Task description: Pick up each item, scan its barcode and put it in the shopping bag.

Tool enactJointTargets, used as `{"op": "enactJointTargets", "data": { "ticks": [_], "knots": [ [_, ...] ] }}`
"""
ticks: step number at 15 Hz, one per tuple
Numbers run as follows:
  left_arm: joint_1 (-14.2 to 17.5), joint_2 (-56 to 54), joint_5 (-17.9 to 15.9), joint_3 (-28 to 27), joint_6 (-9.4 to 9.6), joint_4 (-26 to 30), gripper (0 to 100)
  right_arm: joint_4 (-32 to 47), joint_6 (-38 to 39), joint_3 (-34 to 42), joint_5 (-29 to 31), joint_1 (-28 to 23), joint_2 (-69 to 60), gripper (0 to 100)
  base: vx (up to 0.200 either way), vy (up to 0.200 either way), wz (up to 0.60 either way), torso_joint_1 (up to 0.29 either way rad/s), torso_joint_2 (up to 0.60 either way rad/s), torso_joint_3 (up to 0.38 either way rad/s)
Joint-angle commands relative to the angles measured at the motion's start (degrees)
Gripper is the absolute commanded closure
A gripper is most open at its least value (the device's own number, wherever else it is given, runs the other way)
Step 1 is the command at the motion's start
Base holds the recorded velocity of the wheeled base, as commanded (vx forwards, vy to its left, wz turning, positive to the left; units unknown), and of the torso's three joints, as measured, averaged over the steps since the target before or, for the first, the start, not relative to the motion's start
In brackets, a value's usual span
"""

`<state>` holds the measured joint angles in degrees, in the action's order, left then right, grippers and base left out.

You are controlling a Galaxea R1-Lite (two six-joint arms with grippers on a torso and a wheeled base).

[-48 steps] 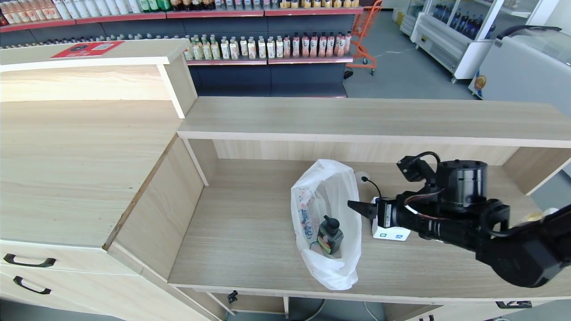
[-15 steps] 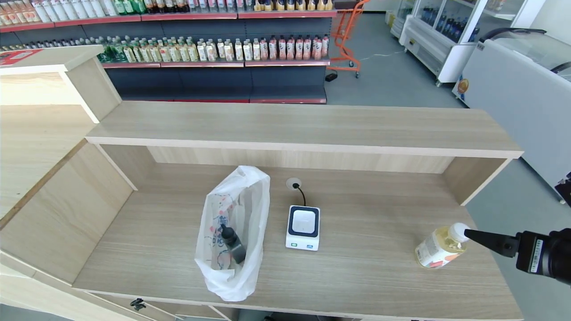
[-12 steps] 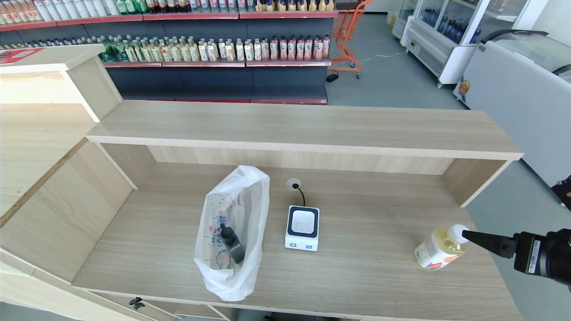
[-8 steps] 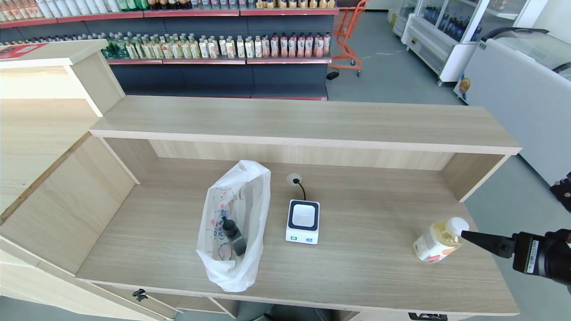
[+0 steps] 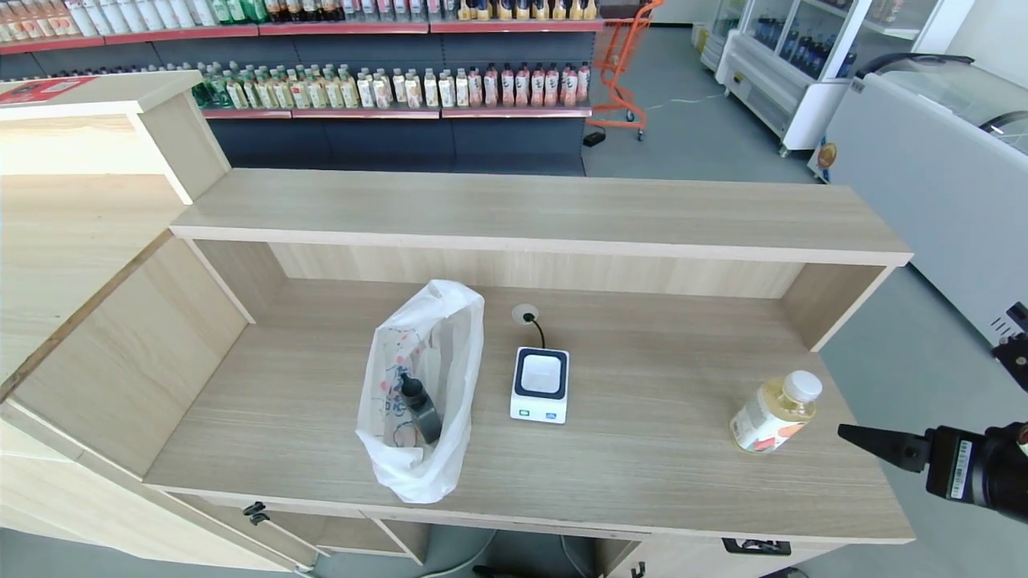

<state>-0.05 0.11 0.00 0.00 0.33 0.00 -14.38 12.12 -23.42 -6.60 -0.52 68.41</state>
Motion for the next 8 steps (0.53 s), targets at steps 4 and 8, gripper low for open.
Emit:
{"op": "enactJointTargets", "data": {
  "ticks": [4, 8],
  "knots": [
    [0.05, -0.02, 0.0, 0.0, -0.15, 0.0, 0, 1.29, -1.22, 1.88, 3.78, -1.41, 1.55, 0, 0.0, -0.2, 0.0, 0.004, 0.0, 0.0],
    [0.05, -0.02, 0.0, 0.0, -0.15, 0.0, 0, 5.16, -5.61, 1.53, 9.23, -2.64, 6.21, 0, 0.0, -0.05, 0.0, 0.001, 0.0, 0.001]
  ]
}}
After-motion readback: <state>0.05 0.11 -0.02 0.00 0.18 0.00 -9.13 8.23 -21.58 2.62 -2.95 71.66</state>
